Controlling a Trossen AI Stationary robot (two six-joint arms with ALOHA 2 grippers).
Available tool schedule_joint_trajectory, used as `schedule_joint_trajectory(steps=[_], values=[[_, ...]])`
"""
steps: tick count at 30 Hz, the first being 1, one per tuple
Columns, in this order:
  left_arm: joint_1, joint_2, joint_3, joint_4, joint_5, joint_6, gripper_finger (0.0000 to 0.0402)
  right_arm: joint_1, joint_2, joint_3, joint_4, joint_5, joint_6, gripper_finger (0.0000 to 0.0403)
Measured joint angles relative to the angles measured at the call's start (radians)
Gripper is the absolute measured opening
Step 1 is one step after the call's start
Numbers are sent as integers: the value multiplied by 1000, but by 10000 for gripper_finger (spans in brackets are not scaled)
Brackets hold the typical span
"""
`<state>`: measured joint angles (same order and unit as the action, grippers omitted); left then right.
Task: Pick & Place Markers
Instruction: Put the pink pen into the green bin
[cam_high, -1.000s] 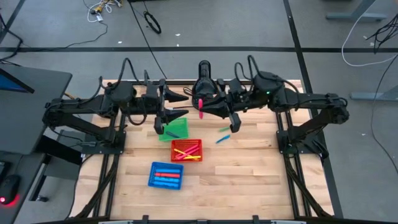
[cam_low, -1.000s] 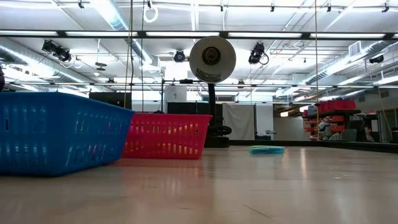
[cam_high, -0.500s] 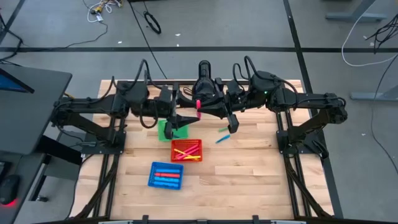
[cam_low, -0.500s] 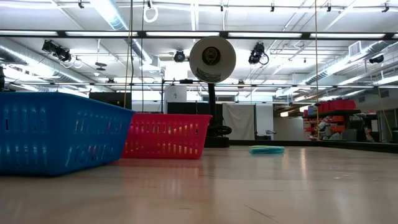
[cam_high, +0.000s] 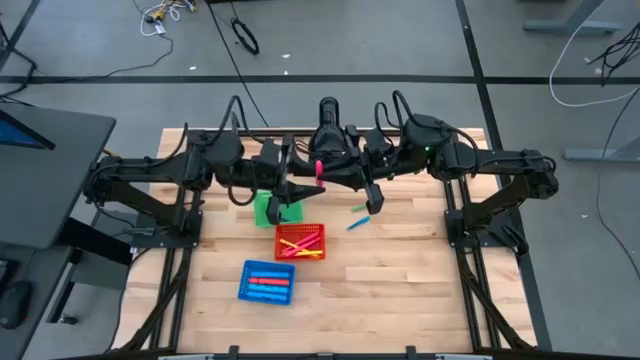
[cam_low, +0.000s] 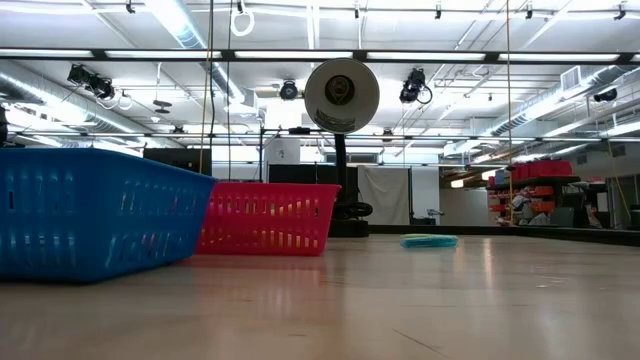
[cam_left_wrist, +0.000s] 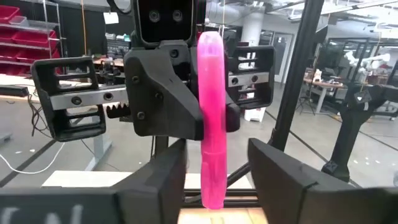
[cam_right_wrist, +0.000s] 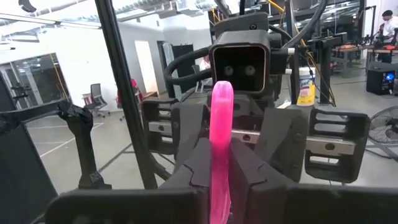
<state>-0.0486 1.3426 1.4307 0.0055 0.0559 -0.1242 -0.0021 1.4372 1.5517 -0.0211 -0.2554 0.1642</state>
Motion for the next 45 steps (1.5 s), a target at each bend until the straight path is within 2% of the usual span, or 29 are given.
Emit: schedule_joint_trajectory(steps=[10, 15, 21, 26, 30, 36, 45], values=[[9, 1, 0, -3, 7, 3, 48, 0, 0, 0, -2, 0, -22, 19], [19, 1, 0, -3, 23, 4, 48, 0, 0, 0, -2, 4, -25, 45], [19, -18, 0, -23, 3, 5, 48, -4, -3, 0, -5, 72, -15, 113], [37, -64, -2, -158, -19, 7, 48, -4, -20, 0, -17, 74, -30, 174], [66, -91, -2, -284, -21, 7, 48, -4, -36, 0, -59, 75, -45, 207], [113, -115, -2, -457, -6, 8, 48, -5, -72, 0, -138, 83, -46, 230], [145, -127, -1, -762, 20, 5, 48, -5, -106, 0, -196, 83, -49, 233]])
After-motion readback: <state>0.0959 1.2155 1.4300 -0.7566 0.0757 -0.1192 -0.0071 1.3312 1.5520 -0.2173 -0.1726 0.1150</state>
